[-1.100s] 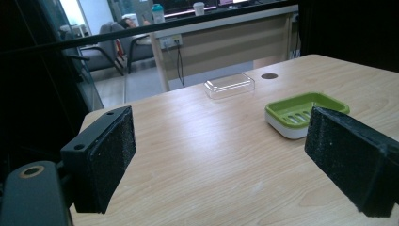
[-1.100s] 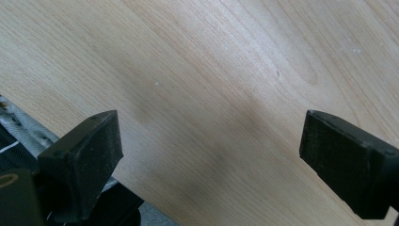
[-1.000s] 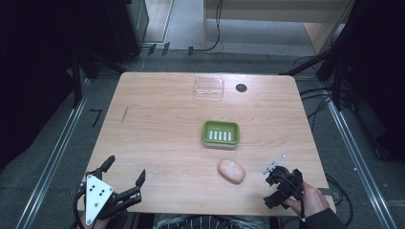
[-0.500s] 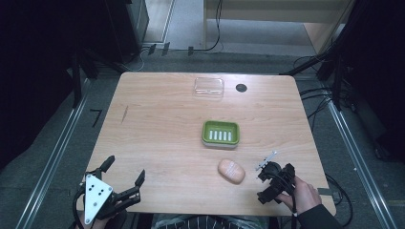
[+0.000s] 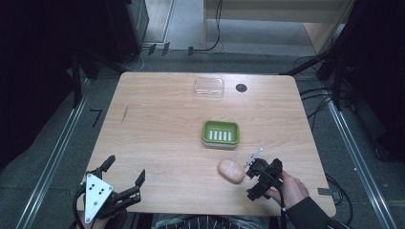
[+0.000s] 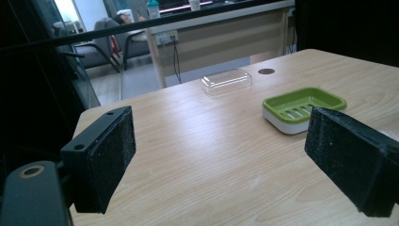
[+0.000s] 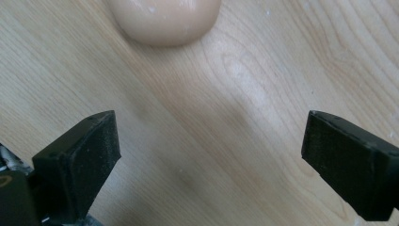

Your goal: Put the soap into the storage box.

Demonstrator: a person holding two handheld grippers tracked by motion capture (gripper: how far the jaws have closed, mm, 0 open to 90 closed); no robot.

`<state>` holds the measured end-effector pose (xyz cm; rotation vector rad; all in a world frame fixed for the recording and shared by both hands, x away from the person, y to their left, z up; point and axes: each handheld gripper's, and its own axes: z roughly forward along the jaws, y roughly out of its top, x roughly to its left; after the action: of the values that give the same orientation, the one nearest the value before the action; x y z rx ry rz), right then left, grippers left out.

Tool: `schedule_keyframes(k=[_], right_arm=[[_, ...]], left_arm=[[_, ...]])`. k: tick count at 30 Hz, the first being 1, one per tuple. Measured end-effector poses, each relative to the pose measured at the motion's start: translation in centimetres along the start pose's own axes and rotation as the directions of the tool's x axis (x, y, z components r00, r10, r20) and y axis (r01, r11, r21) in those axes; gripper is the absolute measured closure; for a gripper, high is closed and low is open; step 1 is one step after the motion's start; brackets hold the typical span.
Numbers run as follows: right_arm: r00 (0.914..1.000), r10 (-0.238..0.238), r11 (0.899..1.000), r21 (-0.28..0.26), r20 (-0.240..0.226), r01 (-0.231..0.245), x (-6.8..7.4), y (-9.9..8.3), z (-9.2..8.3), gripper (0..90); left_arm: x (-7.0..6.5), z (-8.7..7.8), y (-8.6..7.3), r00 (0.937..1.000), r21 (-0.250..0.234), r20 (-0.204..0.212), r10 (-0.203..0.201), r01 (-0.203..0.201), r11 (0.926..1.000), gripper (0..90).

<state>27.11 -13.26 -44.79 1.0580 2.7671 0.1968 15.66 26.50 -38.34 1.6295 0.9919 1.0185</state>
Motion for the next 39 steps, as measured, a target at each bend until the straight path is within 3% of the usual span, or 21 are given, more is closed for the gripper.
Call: schedule_keyframes(k=[39], right_arm=[[0.9980,-0.058,0.998,0.004,-0.024,0.058,0.5,4.4,0.7,2.2]], left_arm=[[0.0,-0.1,0.0,1.0000,0.002,-0.002,0.005,-0.005,1.0000,9.6]])
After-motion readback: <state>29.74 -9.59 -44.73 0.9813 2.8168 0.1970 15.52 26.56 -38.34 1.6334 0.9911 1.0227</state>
